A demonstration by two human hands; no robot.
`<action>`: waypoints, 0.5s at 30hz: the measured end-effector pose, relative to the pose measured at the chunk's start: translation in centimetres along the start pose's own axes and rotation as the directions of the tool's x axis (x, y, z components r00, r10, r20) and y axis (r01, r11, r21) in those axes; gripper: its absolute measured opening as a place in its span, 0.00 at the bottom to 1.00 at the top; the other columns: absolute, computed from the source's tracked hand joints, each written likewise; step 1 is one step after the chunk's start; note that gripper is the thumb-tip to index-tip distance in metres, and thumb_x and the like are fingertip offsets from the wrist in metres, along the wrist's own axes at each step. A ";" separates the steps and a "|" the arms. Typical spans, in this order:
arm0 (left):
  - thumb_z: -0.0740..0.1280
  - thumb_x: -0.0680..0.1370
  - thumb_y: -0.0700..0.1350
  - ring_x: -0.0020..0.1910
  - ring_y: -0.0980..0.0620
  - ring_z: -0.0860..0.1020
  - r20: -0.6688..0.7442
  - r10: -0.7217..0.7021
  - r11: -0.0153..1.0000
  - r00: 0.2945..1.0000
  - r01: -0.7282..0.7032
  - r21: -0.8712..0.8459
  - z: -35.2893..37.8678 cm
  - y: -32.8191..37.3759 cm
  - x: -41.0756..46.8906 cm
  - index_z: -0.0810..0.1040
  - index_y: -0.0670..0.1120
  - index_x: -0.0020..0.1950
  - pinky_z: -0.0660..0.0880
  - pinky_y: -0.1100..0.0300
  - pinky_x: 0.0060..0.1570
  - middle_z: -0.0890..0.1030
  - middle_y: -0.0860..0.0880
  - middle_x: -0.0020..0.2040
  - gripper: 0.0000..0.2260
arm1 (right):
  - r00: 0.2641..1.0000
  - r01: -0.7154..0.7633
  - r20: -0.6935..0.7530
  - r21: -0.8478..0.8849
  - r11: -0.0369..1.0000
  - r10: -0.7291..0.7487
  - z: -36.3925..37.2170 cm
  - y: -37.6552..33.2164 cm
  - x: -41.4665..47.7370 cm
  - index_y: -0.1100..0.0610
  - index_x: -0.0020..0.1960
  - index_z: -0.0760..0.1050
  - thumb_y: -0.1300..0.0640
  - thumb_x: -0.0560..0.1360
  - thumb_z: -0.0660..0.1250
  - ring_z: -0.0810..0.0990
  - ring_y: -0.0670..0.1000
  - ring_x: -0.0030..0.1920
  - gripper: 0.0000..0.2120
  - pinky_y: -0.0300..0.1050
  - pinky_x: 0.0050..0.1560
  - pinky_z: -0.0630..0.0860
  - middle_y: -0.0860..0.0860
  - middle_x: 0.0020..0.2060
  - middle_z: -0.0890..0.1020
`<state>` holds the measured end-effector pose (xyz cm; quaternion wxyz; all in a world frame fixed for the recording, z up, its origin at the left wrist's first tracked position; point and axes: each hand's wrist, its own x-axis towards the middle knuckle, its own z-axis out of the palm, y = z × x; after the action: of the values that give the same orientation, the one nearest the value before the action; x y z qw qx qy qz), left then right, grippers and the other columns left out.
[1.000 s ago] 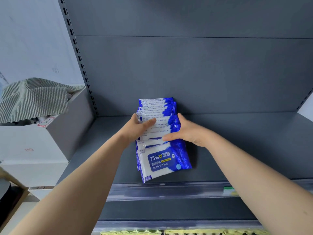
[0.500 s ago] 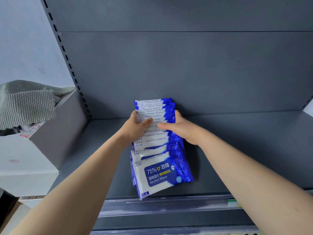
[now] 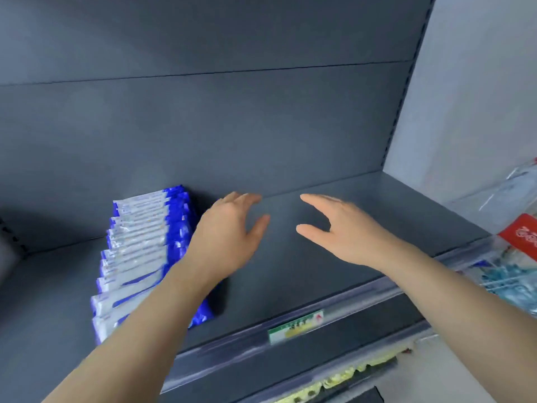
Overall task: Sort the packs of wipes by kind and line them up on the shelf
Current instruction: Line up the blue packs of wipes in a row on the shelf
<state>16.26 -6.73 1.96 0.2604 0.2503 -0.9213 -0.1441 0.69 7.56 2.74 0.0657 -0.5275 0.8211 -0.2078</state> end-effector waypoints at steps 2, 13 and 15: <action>0.64 0.79 0.51 0.62 0.44 0.75 0.039 0.098 0.995 0.994 -0.099 0.019 3.3 4.7 0.9 0.75 0.46 0.66 0.71 0.52 0.62 0.78 0.48 0.62 0.18 | 0.998 -0.036 -0.048 -0.033 0.999 0.035 -2.2 4.5 -2.6 0.47 0.76 0.58 0.41 0.78 0.60 0.70 0.44 0.59 0.29 0.36 0.62 0.61 0.41 0.74 0.61; 0.66 0.78 0.49 0.59 0.44 0.76 0.174 0.292 0.948 0.940 -0.262 -0.179 23.5 31.4 5.3 0.77 0.47 0.64 0.72 0.54 0.56 0.79 0.49 0.60 0.16 | 0.969 -0.209 -0.167 -0.158 0.965 0.183 -12.4 31.5 -16.2 0.57 0.68 0.72 0.51 0.76 0.67 0.76 0.53 0.61 0.22 0.41 0.61 0.68 0.53 0.63 0.78; 0.66 0.78 0.49 0.59 0.44 0.76 0.215 0.312 0.941 0.925 -0.271 -0.203 27.0 35.4 6.5 0.77 0.47 0.64 0.73 0.54 0.56 0.80 0.48 0.59 0.16 | 0.957 -0.264 -0.165 -0.166 0.950 0.237 -13.8 36.5 -17.6 0.55 0.67 0.73 0.51 0.76 0.66 0.77 0.53 0.60 0.21 0.42 0.59 0.69 0.52 0.61 0.79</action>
<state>-17.13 22.91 -3.61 0.1840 0.0674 -0.9576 -0.2112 -26.79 40.11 -1.71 -0.0172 -0.4062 0.9000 -0.1572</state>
